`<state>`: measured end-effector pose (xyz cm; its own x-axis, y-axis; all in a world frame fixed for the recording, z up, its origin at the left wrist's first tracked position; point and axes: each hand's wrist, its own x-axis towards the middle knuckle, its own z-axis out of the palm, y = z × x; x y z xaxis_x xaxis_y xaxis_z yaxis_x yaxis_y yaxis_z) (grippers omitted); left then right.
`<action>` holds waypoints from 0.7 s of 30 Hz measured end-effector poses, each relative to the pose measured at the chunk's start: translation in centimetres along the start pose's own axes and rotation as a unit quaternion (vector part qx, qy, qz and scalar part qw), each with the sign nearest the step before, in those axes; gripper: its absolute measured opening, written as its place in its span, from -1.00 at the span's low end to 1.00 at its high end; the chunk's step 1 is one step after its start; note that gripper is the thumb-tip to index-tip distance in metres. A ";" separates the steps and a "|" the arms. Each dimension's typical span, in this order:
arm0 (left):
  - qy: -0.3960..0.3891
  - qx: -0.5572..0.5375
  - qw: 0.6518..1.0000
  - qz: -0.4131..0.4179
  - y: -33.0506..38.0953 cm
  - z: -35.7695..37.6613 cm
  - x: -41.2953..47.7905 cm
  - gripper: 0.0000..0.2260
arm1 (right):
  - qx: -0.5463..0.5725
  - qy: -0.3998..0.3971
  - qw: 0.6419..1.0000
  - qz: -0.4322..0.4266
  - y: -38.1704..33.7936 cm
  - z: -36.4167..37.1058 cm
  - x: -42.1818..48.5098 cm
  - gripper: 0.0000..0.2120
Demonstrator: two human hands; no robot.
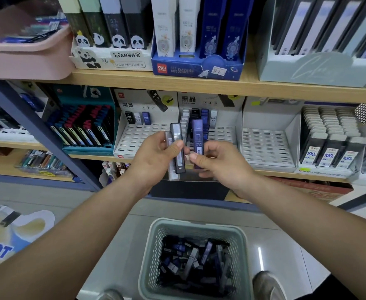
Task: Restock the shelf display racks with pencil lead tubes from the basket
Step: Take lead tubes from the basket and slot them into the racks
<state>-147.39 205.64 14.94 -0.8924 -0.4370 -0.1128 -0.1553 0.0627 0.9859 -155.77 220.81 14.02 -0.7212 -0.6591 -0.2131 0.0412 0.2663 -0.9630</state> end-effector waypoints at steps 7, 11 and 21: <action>0.018 -0.054 0.998 -0.022 0.9 2.4 0.5 -0.91 | -0.035 -0.025 0.998 -0.039 -0.3 -2.5 0.0 -0.81; 0.025 -0.038 0.999 0.017 1.1 3.2 0.6 -0.83 | -0.027 0.008 0.997 -0.065 -0.3 -2.8 0.2 -0.77; -0.018 -0.057 0.998 0.001 0.9 3.6 0.6 -0.91 | 0.042 -0.008 0.998 -0.041 0.0 -4.1 0.1 -0.83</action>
<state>-149.60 208.71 15.34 -0.9075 -0.4047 -0.1129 -0.1061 -0.0392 0.9936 -158.66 223.62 14.70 -0.7137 -0.6873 -0.1351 0.0416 0.1510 -0.9877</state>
